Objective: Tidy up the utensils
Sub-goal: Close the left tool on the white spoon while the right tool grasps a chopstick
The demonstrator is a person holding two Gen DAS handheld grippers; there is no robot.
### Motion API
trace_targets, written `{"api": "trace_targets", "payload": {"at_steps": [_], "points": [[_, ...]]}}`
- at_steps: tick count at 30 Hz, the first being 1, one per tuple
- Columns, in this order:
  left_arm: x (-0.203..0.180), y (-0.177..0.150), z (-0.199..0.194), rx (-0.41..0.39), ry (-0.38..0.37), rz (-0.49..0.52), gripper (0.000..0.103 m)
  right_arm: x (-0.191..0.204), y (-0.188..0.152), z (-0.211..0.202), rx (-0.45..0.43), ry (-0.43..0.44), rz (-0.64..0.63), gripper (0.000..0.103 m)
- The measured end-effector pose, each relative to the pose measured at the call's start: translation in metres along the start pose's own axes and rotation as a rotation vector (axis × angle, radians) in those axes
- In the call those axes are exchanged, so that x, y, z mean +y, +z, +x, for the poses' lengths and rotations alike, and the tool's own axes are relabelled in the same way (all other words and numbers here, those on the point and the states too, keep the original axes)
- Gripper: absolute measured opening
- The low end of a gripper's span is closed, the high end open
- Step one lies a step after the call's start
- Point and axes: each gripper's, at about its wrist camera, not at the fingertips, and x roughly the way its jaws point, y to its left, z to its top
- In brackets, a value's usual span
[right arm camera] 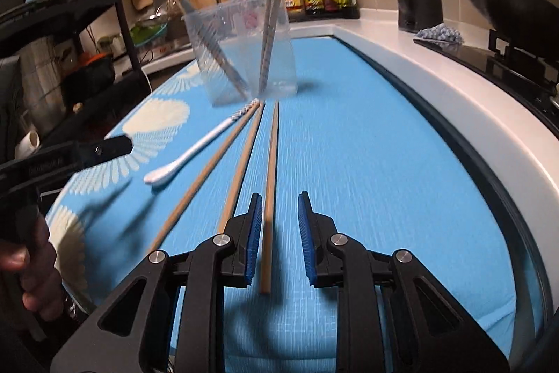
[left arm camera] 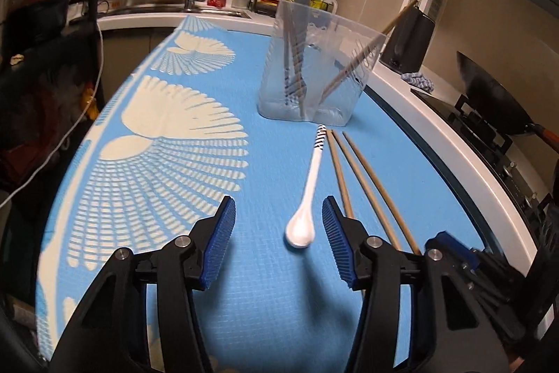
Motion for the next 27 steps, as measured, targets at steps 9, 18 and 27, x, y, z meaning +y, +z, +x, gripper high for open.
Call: {"api": "trace_targets", "payload": {"at_steps": [9, 18, 27], "points": [[0.009, -0.005, 0.032, 0.065, 0.009, -0.098, 0.04, 0.002, -0.011, 0.004, 0.022, -0.019, -0.046, 0.02], [-0.016, -0.012, 0.033, 0.093, 0.076, 0.052, 0.024, 0.006, -0.013, 0.0, 0.021, -0.04, -0.064, 0.009], [-0.016, -0.022, 0.019, 0.079, 0.058, 0.074, 0.008, 0.003, -0.014, -0.003, 0.026, -0.054, -0.064, 0.006]]}}
